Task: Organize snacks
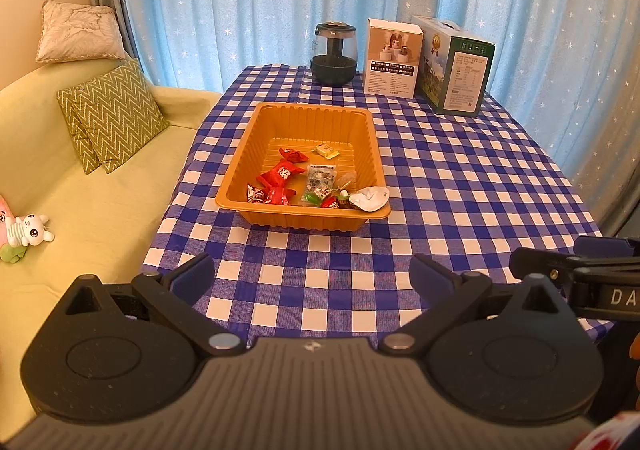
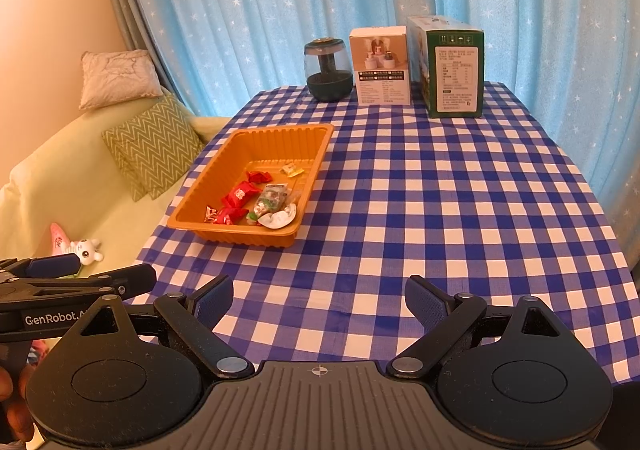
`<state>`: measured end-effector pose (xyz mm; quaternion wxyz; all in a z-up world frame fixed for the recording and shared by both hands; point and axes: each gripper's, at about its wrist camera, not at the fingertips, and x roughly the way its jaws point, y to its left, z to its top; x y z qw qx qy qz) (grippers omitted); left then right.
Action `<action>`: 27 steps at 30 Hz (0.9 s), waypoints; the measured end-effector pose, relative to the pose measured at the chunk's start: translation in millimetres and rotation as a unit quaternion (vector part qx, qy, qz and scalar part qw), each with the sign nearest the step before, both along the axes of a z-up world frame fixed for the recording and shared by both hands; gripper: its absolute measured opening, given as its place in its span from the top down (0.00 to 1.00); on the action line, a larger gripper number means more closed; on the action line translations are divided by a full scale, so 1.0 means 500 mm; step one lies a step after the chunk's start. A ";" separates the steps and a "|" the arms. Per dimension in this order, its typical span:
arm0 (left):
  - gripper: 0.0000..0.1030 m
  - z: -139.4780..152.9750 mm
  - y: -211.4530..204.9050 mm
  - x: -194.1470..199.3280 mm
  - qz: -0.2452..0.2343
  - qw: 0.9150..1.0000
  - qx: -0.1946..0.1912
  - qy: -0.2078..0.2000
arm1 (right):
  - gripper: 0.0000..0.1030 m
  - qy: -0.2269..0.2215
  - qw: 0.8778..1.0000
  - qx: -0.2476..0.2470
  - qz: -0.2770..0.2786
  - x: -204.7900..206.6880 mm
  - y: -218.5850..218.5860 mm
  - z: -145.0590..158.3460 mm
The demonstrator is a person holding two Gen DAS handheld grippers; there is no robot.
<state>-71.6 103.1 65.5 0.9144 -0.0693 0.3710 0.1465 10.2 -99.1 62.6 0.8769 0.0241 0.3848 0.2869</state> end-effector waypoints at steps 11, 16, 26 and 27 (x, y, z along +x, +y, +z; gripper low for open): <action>0.00 0.000 -0.002 0.002 0.001 1.000 0.000 0.000 | 0.10 0.000 1.000 0.000 0.001 0.000 0.000 0.000; 0.00 0.000 -0.001 0.001 0.000 1.000 -0.001 0.000 | 0.10 0.000 1.000 0.000 0.001 -0.002 0.000 -0.001; 0.00 -0.001 -0.003 0.001 0.000 1.000 -0.001 0.001 | 0.10 0.001 1.000 0.000 0.001 -0.002 0.000 -0.002; 0.00 -0.001 -0.002 0.001 0.000 1.000 -0.001 0.000 | 0.10 0.001 1.000 0.000 0.001 -0.002 0.000 -0.001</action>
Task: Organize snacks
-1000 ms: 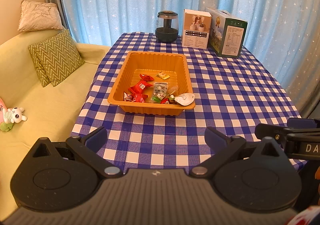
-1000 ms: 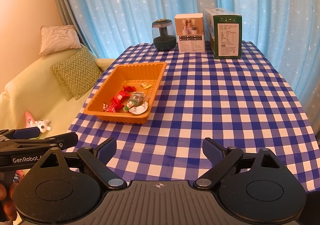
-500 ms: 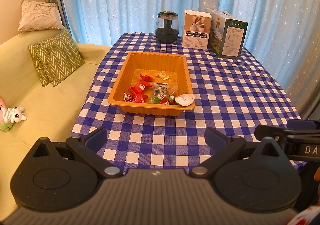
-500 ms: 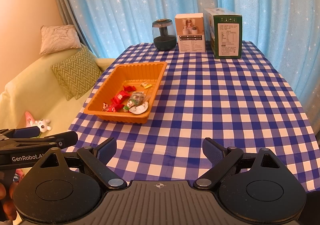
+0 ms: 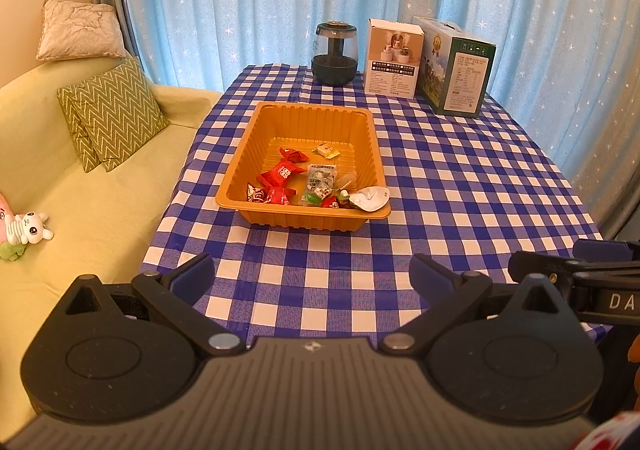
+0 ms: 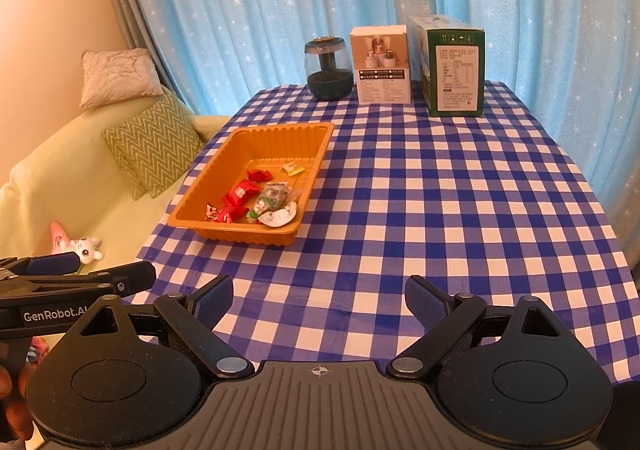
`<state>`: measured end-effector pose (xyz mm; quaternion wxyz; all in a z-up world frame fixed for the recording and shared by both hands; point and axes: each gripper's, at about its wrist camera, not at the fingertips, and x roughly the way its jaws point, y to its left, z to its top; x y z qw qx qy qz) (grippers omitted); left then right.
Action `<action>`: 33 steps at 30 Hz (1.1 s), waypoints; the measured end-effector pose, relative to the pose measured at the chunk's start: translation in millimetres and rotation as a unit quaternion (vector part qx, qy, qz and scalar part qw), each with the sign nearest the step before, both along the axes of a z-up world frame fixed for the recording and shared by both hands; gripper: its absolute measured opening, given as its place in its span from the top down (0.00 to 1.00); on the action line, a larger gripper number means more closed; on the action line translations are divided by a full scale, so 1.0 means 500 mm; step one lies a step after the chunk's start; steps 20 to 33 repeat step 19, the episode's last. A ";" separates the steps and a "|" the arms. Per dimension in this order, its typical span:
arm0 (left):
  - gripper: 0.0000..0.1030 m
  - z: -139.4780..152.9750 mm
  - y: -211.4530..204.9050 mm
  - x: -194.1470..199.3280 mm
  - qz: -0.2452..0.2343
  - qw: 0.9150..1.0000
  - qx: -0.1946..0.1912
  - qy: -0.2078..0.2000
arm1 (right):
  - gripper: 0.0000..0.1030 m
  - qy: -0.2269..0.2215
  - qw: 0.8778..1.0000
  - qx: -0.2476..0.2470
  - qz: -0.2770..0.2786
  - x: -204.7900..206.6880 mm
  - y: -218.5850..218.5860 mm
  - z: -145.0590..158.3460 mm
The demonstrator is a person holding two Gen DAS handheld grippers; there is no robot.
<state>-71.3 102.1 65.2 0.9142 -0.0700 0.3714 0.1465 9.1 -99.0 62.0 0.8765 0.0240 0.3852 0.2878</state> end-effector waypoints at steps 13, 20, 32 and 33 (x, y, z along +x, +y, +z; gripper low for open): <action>0.00 -0.002 0.001 -0.001 0.000 1.000 0.000 0.000 | 0.10 0.000 1.000 0.000 0.000 -0.001 0.000 -0.001; 0.00 -0.002 -0.004 -0.002 0.001 1.000 -0.002 -0.004 | 0.10 0.000 1.000 0.000 0.000 -0.001 0.000 -0.001; 0.00 -0.002 -0.004 -0.002 0.001 1.000 -0.002 -0.004 | 0.10 0.000 1.000 0.000 0.000 -0.001 0.000 -0.001; 0.00 -0.002 -0.004 -0.002 0.001 1.000 -0.002 -0.004 | 0.10 0.000 1.000 0.000 0.000 -0.001 0.000 -0.001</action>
